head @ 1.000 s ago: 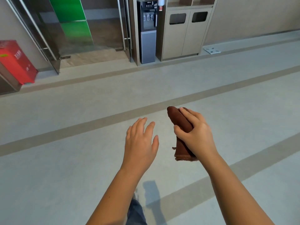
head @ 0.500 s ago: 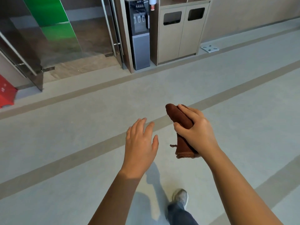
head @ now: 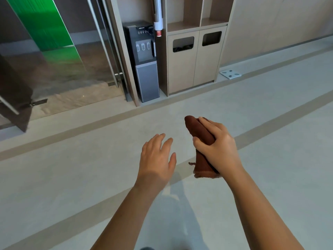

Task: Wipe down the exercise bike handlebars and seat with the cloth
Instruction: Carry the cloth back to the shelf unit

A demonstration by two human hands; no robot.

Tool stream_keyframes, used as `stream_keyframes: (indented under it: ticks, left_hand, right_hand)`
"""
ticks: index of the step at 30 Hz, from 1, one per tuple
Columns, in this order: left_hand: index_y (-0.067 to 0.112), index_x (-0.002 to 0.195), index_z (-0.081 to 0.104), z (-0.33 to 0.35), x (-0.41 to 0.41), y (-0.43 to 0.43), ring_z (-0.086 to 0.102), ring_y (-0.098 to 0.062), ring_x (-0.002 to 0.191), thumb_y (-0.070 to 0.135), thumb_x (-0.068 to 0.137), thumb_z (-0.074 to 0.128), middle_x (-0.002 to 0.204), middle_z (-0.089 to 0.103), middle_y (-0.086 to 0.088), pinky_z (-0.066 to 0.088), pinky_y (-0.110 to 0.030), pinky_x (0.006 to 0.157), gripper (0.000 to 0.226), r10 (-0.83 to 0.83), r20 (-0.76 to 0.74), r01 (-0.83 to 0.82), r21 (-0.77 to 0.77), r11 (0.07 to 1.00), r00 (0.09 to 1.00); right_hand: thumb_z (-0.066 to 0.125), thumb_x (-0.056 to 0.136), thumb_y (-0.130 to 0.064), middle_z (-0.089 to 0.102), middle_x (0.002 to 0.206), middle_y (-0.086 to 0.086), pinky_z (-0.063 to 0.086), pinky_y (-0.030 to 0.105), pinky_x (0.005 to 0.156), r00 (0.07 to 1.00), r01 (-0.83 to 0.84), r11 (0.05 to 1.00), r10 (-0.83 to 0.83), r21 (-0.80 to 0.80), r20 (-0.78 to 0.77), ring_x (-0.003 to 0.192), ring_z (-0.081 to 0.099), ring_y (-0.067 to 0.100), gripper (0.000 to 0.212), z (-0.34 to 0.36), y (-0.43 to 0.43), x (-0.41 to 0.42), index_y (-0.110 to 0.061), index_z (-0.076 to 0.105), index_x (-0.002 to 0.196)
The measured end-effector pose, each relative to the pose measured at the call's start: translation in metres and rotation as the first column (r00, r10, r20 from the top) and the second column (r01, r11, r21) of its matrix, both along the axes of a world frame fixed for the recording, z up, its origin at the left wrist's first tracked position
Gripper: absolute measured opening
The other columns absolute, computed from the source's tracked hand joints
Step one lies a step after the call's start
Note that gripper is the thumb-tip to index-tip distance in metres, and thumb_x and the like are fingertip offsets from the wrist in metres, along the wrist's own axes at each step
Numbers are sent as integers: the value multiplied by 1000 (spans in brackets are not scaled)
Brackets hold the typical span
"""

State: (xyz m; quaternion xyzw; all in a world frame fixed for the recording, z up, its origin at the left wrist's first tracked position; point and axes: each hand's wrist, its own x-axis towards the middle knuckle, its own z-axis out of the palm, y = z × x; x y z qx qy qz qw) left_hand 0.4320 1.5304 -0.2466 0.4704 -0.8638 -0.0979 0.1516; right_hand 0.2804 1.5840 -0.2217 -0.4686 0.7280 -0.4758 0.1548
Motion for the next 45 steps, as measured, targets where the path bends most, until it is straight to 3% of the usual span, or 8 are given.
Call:
stream_keyframes:
  ticks: [4, 7, 14, 18, 26, 32, 41, 45]
  left_hand:
    - [3, 117, 59, -1, -41, -55, 51, -36, 117, 15, 82, 65, 124, 56, -20, 43, -52, 95, 37, -79, -119, 70, -73, 995, 990]
    - [11, 128, 51, -8, -68, -109, 40, -28, 127, 28, 88, 54, 138, 45, -13, 35, -45, 105, 44, -86, -59, 86, 4, 996, 995]
    - [18, 136, 40, -29, -108, -283, 27, -21, 135, 36, 92, 45, 147, 34, -5, 22, -37, 111, 48, -25, -107, 28, 23, 999, 994]
    - [22, 138, 37, -25, -115, -394, 23, -19, 137, 39, 92, 42, 149, 30, -1, 16, -34, 112, 49, 81, -113, -79, 30, 996, 990]
    - [23, 140, 33, -13, -127, -546, 19, -19, 138, 42, 92, 38, 151, 26, 0, 13, -36, 113, 51, 176, -12, -176, 38, 984, 984]
    - [25, 140, 32, -19, -173, -643, 17, -18, 138, 44, 92, 37, 151, 25, 1, 10, -35, 113, 52, 162, 21, -162, 16, 987, 987]
    - [19, 138, 37, 10, -300, -817, 23, -21, 135, 36, 93, 42, 147, 32, -3, 17, -38, 111, 48, 149, -24, -150, -64, 987, 989]
    - [10, 129, 49, 31, -337, -880, 37, -29, 128, 27, 89, 53, 136, 47, -12, 31, -48, 106, 44, 167, -82, -177, -138, 974, 983]
  right_hand:
    - [66, 76, -26, 51, 128, -10, 35, 8, 85, 1000, 3, 1000, -3, 26, -9, 109, 50, 3, 54, -6, -56, -36, -32, 51, 127]
    - [66, 76, -27, 51, 126, -10, 35, -1, 77, 1000, 25, 999, -24, 42, -17, 105, 51, 2, 54, -14, -107, -61, -33, 51, 127]
    - [66, 76, -30, 51, 126, -9, 35, 0, 76, 993, -12, 998, 19, 67, -116, 98, 49, 0, 56, -16, -287, -99, -34, 49, 129]
    - [65, 78, -31, 49, 129, -6, 41, 17, 84, 977, -110, 988, 127, 107, -173, 102, 51, 9, 57, 1, -414, -103, -33, 46, 131]
    - [67, 78, -29, 50, 127, -5, 47, 22, 87, 978, -143, 985, 156, 102, -136, 96, 48, 6, 57, -13, -569, -129, -31, 46, 131]
    - [66, 76, -26, 52, 126, -7, 36, -2, 69, 985, -152, 986, 158, 69, -77, 97, 51, 6, 55, -23, -671, -180, -33, 50, 128]
    - [65, 78, -27, 49, 128, -7, 34, -5, 65, 987, -146, 989, 146, 13, -67, 95, 51, 6, 55, 0, -844, -311, -32, 48, 130]
    - [66, 78, -27, 49, 127, -7, 36, -4, 66, 977, -191, 981, 188, -25, -102, 93, 51, 6, 55, 19, -913, -354, -32, 48, 130]
